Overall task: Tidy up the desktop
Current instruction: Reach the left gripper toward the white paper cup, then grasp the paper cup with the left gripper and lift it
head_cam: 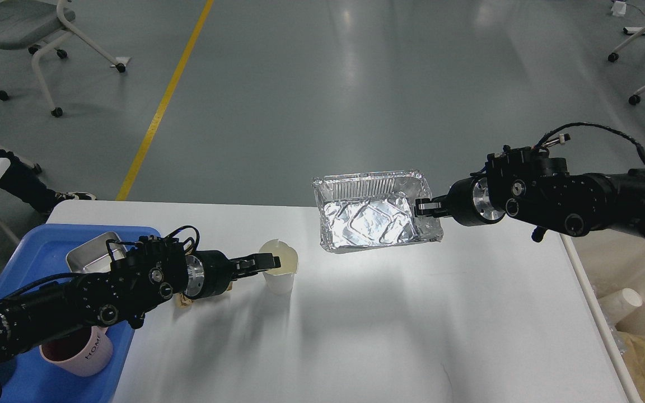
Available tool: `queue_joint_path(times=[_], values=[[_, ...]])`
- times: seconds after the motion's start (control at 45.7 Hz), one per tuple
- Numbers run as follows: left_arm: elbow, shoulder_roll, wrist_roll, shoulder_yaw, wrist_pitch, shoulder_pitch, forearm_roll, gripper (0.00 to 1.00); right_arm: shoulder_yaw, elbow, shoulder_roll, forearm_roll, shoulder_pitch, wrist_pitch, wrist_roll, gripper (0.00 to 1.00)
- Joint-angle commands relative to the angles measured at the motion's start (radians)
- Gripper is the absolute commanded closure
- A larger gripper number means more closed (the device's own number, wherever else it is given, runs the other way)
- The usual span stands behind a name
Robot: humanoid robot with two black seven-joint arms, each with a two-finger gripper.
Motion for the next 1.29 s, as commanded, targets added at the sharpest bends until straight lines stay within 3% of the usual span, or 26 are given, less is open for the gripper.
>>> queue_joint_path(times=[0.0, 0.109, 0.482, 0.788, 0.92, 1.051, 1.27], values=[[0.018, -0.011, -0.002, 0.003, 0.000, 0.002, -0.001, 0.54, 0.000, -0.001, 0.002, 0.000, -0.001, 0.000, 0.000, 1.00], [0.021, -0.014, -0.008, 0.017, -0.001, 0.002, -0.004, 0.61, 0.000, -0.001, 0.002, 0.000, -0.001, 0.000, 0.000, 1.00], [0.021, -0.016, -0.025, 0.057, -0.005, 0.002, -0.006, 0.99, -0.001, -0.001, 0.002, 0.026, 0.001, 0.000, -0.003, 1.00], [0.031, -0.022, -0.039, 0.066, -0.005, -0.002, -0.013, 1.00, -0.018, -0.001, 0.002, 0.028, 0.001, 0.005, 0.006, 1.00], [0.014, 0.016, -0.063, 0.060, -0.011, -0.030, -0.019, 1.00, -0.044, -0.001, 0.003, 0.029, -0.001, 0.005, 0.009, 1.00], [-0.049, 0.095, -0.062, 0.049, -0.011, -0.039, -0.021, 1.00, -0.047, 0.000, 0.003, 0.031, -0.004, 0.005, 0.009, 1.00], [-0.179, 0.334, -0.075, 0.031, -0.018, -0.073, -0.062, 1.00, -0.098, 0.000, 0.014, 0.072, -0.005, 0.002, 0.011, 1.00]])
